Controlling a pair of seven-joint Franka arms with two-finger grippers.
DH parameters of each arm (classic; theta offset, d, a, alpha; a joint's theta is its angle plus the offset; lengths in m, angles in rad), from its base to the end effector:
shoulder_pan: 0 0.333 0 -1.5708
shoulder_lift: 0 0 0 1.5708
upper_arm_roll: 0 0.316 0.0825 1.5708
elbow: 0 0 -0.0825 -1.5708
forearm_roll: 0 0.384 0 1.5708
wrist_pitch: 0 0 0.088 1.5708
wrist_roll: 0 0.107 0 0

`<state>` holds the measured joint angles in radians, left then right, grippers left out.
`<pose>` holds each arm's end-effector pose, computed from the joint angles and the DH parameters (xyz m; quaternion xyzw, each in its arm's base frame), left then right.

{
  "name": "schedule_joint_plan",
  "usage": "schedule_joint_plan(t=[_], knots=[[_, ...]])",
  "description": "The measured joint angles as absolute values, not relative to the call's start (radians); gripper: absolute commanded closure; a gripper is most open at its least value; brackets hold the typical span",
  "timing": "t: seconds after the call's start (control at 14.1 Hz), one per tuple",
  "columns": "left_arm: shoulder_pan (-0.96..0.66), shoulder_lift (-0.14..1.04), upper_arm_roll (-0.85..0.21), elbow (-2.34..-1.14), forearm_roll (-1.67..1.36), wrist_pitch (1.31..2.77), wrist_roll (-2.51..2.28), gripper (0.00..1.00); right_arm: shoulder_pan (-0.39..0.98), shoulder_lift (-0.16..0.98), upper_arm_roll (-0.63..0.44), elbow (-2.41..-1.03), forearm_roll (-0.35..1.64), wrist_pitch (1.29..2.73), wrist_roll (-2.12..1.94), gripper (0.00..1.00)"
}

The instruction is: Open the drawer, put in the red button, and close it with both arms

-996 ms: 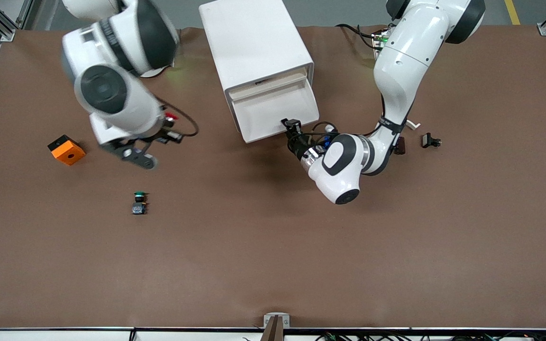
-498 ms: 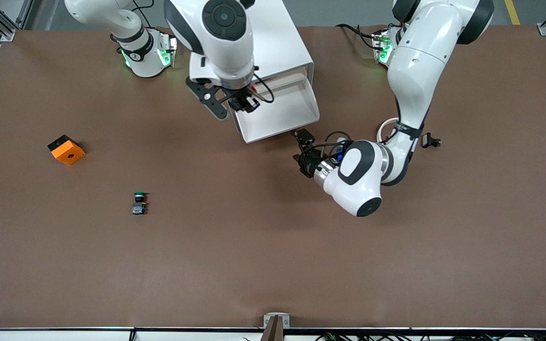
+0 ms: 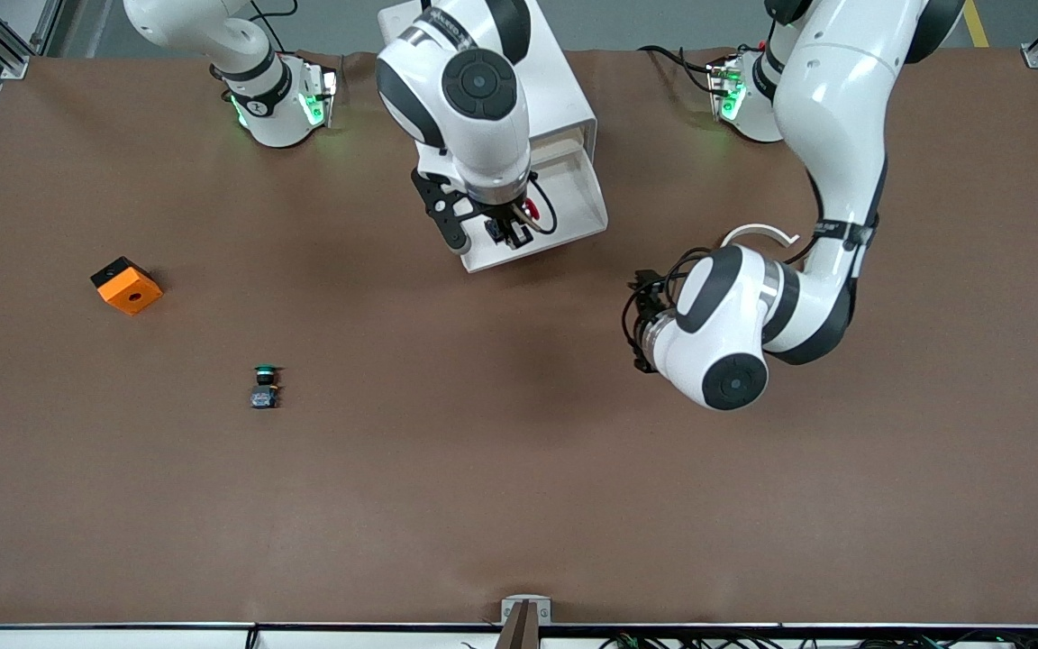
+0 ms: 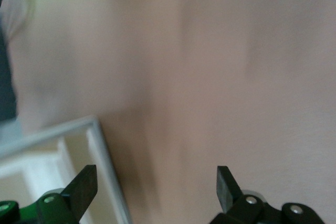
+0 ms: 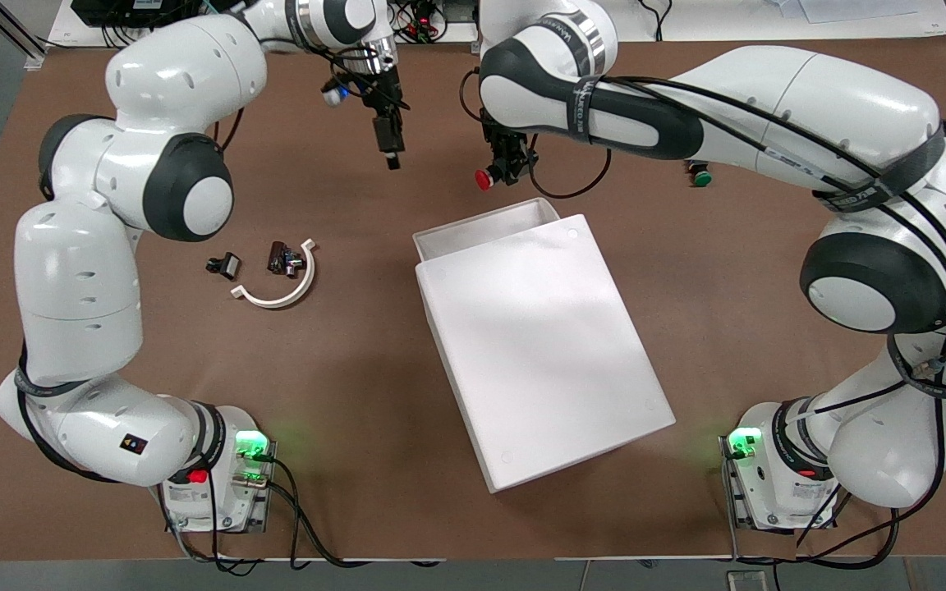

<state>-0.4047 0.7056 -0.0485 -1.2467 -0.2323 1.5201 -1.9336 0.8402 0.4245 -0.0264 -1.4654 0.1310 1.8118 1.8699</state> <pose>0.6137 -0.3188 0.3236 -0.7005 -0.6687 0.1998 0.1491 0.4540 0.5002 0.4319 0.8530 -0.5174 -0.0648 0.0248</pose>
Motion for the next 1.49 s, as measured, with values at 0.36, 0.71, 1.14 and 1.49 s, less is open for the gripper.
schedule_joint_plan(t=[0.36,0.71,1.14,1.49], knots=[[-0.37,0.596,-0.036,-1.244,-0.124,1.492,-1.552,0.0,0.844,0.464,-0.029,-1.492,0.158,1.851,1.968,0.83],[-0.303,0.53,-0.035,-1.246,-0.091,1.47,-1.109,0.0,0.879,0.487,-0.029,-1.552,0.164,1.908,2.026,0.83],[-0.253,0.499,-0.035,-1.285,-0.091,1.466,-0.843,0.0,0.904,0.488,-0.033,-1.576,0.188,1.91,2.048,0.0],[-0.257,0.44,-0.04,-1.395,-0.083,1.554,-0.813,0.0,0.902,0.485,-0.041,-1.579,0.195,1.91,2.058,0.0]])
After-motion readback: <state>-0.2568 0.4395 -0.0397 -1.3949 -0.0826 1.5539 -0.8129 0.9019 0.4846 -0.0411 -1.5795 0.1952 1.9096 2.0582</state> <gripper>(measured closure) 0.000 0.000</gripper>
